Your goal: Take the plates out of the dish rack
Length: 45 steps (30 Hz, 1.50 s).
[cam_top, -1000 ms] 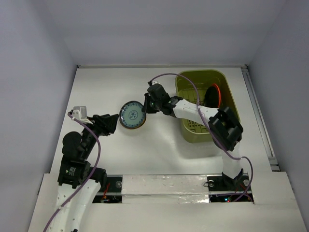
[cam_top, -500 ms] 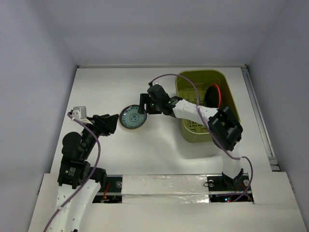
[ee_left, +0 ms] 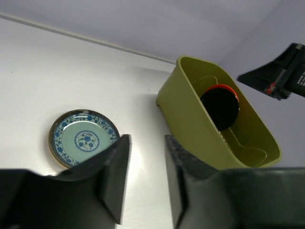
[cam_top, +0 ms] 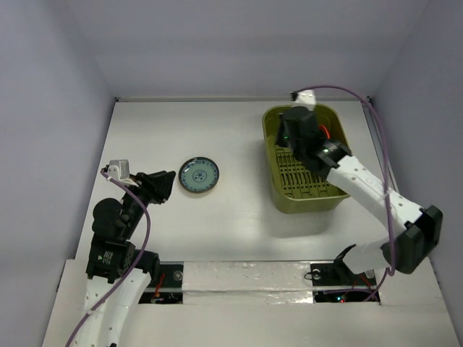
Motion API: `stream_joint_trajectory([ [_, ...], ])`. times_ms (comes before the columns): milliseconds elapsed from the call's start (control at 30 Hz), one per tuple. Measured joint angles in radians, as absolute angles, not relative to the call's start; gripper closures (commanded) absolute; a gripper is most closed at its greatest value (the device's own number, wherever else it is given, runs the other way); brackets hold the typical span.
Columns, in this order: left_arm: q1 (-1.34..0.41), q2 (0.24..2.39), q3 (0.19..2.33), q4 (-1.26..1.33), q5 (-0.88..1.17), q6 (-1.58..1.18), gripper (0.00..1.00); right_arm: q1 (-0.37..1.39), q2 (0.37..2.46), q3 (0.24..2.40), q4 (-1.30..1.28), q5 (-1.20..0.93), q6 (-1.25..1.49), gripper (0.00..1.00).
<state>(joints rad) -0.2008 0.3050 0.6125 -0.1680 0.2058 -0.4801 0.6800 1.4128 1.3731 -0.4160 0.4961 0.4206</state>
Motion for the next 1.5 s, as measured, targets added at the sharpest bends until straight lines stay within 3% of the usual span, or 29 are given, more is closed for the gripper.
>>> stream_joint_trajectory([
  [33,-0.201,0.302,0.612,-0.168,0.207,-0.48,0.8,0.635,1.381,1.351,-0.432,0.524,0.409,1.0],
  [133,-0.201,0.297,0.611,-0.167,0.206,-0.48,0.92,0.507,1.326,1.288,-0.477,0.592,0.382,0.92],
  [167,-0.201,0.297,0.611,-0.166,0.206,-0.481,0.92,0.476,1.316,1.265,-0.494,0.609,0.376,0.8],
  [267,-0.201,0.297,0.61,-0.166,0.205,-0.48,0.92,0.421,1.306,1.203,-0.529,0.625,0.363,0.66],
  [567,-0.201,0.297,0.61,-0.166,0.205,-0.48,0.72,0.286,1.3,1.11,-0.515,0.551,0.355,0.66],
  [1500,-0.201,0.299,0.61,-0.166,0.206,-0.48,0.7,0.203,1.389,1.11,-0.389,0.411,0.327,0.67],
])
